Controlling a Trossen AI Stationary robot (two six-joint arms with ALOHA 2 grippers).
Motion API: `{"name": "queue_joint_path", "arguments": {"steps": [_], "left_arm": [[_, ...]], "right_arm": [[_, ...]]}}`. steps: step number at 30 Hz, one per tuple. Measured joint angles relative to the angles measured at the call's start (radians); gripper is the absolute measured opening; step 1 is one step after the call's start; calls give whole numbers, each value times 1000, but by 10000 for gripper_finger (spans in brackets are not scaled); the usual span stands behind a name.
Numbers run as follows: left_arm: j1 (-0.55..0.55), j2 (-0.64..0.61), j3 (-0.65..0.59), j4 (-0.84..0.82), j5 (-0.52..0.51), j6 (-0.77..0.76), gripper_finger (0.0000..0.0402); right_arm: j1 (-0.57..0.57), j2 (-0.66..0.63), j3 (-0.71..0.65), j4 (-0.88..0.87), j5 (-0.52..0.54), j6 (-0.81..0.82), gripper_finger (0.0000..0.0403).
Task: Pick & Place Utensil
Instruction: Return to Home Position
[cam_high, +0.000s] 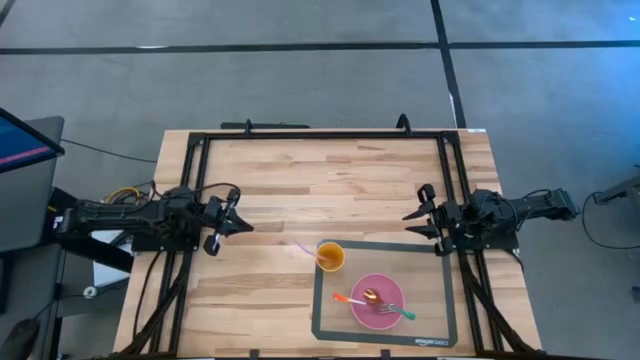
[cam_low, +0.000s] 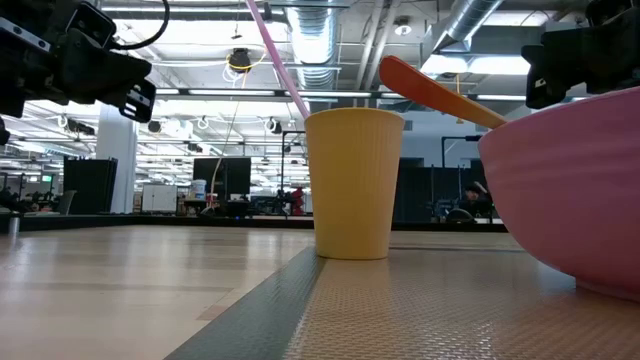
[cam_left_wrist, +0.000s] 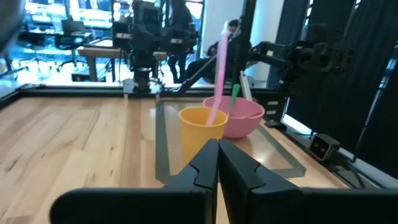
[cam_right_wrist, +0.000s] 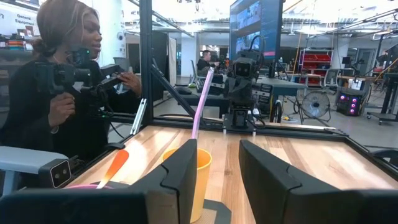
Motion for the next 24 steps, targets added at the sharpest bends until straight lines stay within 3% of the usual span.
{"name": "queue_joint_path", "arguments": {"steps": [4,18,24], "left_arm": [[44,-30,0,3,72,0,12],[35,-89,0,-2,75,0,12],[9,-131,0,-116,77,25,12]], "right_arm": [[0,0,0,0,0,0,113],[0,0,0,0,0,0,113],[0,0,0,0,0,0,113]]}}
